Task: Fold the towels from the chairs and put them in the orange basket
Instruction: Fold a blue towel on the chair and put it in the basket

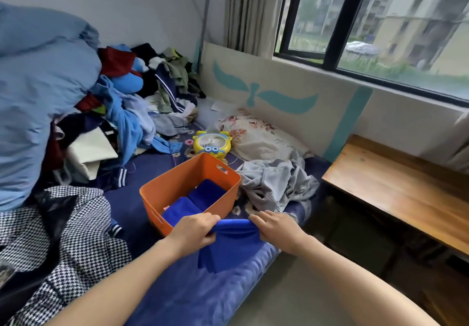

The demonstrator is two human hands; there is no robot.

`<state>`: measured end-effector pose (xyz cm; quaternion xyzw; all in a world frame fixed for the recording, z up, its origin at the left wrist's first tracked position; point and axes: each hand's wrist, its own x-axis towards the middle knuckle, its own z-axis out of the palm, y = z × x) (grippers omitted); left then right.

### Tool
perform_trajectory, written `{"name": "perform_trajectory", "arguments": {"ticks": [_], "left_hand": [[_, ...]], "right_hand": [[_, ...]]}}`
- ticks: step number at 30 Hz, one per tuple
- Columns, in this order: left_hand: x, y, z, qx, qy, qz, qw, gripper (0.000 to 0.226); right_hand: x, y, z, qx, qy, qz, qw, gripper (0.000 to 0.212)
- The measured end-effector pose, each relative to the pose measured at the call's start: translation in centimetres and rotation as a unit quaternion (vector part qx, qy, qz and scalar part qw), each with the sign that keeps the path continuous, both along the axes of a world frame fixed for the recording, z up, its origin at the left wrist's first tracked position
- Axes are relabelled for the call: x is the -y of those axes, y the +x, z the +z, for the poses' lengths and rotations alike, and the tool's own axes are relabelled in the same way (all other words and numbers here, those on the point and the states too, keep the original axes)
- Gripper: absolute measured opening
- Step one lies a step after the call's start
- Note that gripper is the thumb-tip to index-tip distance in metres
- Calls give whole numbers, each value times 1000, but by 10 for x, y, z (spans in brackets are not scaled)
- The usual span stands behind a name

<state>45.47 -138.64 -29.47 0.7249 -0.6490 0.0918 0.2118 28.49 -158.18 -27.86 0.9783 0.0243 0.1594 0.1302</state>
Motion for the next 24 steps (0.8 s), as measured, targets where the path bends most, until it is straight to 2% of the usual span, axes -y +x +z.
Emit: {"name": "perform_trajectory", "arguments": {"ticks": [4, 8, 11, 14, 16, 20, 24], "left_hand": [[46, 22, 0, -18, 36, 42, 998, 29], [97, 47, 9, 22, 23, 85, 996, 19], [129, 65, 15, 37, 30, 108, 993, 23], [156, 81, 22, 48, 51, 151, 986, 28], [167, 90, 24, 26, 56, 176, 982, 33], [173, 115, 15, -37, 58, 231, 971, 57], [177, 150, 8, -84, 88, 272, 955, 55]], "right_hand": [[54, 32, -3, 13, 8, 39, 999, 33], [115, 73, 3, 28, 26, 92, 995, 35], [154, 99, 13, 34, 20, 123, 992, 32], [189, 126, 20, 41, 25, 145, 988, 39], [204, 147, 21, 34, 31, 151, 987, 42], [215, 192, 5, 1, 68, 176, 982, 39], [222, 246, -15, -46, 119, 177, 976, 40]]}}
